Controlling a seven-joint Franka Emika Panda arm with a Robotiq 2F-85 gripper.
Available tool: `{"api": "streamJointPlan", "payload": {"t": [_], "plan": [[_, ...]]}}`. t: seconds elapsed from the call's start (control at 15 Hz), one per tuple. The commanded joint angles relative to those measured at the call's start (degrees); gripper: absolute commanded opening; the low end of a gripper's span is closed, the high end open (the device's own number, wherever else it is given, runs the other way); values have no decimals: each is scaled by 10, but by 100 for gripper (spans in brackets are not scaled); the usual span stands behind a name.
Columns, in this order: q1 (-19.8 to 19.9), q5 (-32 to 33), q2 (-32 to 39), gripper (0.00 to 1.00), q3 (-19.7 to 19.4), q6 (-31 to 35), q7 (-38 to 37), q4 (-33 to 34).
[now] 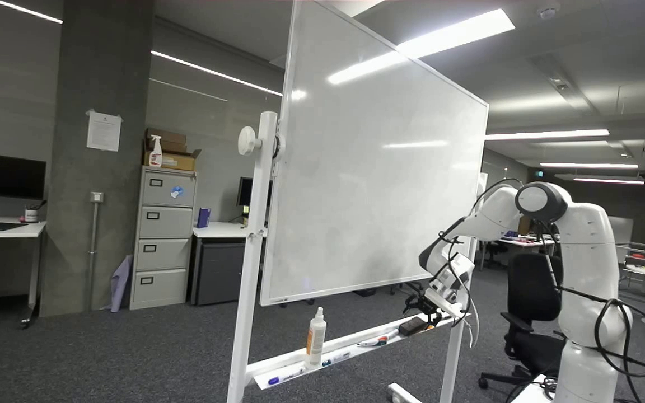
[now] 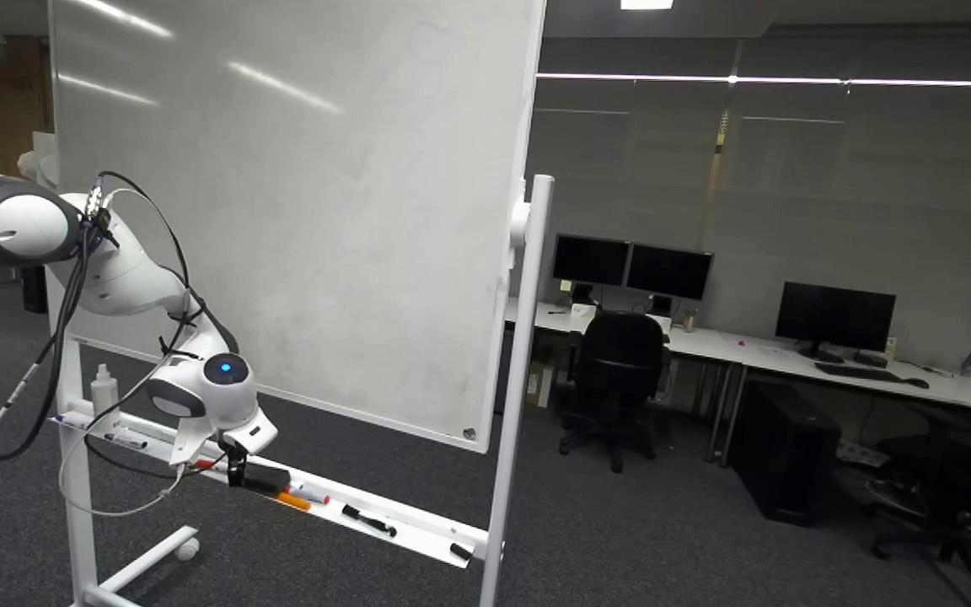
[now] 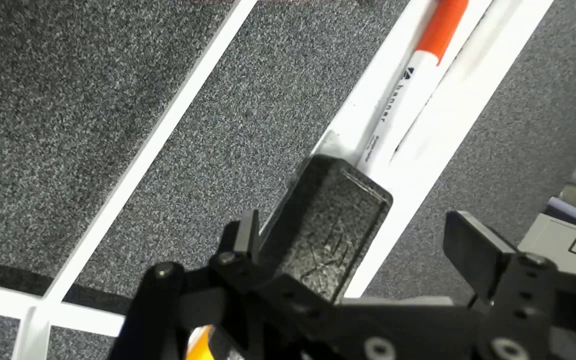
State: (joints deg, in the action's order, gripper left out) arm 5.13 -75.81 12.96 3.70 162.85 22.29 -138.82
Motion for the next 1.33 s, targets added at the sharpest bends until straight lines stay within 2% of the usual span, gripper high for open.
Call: {"api": "streamJointPlan", "payload": {"t": [0.0, 0.2, 0.53, 0.73, 0.93, 1.07, 1.2, 1.27], "plan": [[-8, 15, -58, 100, 3, 16, 9, -60], [-15, 97, -83, 100, -5, 19, -31, -103], [-35, 361, -93, 100, -43, 47, -136, -182], [-96, 514, -83, 100, -134, 51, -168, -210], [-166, 667, -72, 100, -242, 27, -190, -204], [-183, 768, -95, 100, -286, -6, -206, -193], [-187, 860, -125, 100, -310, -34, -245, -188], [-122, 908, -145, 100, -257, -50, -271, -185]]}}
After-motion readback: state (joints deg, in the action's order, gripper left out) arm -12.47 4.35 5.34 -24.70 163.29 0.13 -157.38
